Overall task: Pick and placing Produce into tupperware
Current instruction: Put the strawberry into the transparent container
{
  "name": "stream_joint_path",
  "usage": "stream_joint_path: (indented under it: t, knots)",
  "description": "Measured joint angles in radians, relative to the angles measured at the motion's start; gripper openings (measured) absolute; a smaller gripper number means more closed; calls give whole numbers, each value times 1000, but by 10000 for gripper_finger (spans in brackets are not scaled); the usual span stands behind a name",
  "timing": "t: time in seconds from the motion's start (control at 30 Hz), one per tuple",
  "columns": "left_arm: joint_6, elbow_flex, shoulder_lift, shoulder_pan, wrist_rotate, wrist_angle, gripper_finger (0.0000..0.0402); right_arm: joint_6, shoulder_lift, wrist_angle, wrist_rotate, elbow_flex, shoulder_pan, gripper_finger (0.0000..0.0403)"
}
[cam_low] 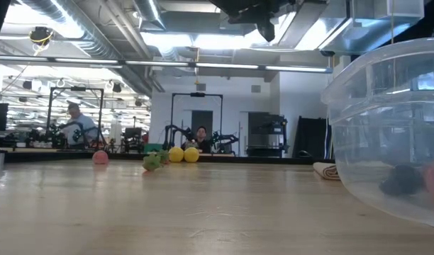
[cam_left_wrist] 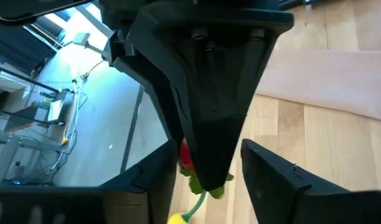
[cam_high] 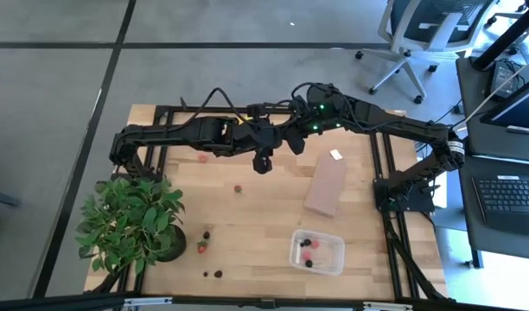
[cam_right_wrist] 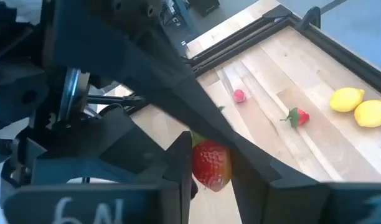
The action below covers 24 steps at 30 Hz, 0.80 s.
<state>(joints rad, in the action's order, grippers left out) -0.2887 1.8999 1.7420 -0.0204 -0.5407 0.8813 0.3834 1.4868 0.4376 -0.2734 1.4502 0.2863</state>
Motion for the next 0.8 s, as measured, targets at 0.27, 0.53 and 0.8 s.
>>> stream_joint_path:
  t: [0.27, 0.53, 0.8]
  knots:
    - [100, 0, 0, -10, 40, 175, 192, -58, 0, 126, -2, 0, -3, 84]
    - [338, 0, 0, -60, 208, 413, 252, -232, -1, 400, -10, 0, -110, 84]
    - [196, 0, -1, -101, 419, 363, 255, -228, -1, 538, 110, 0, -341, 84]
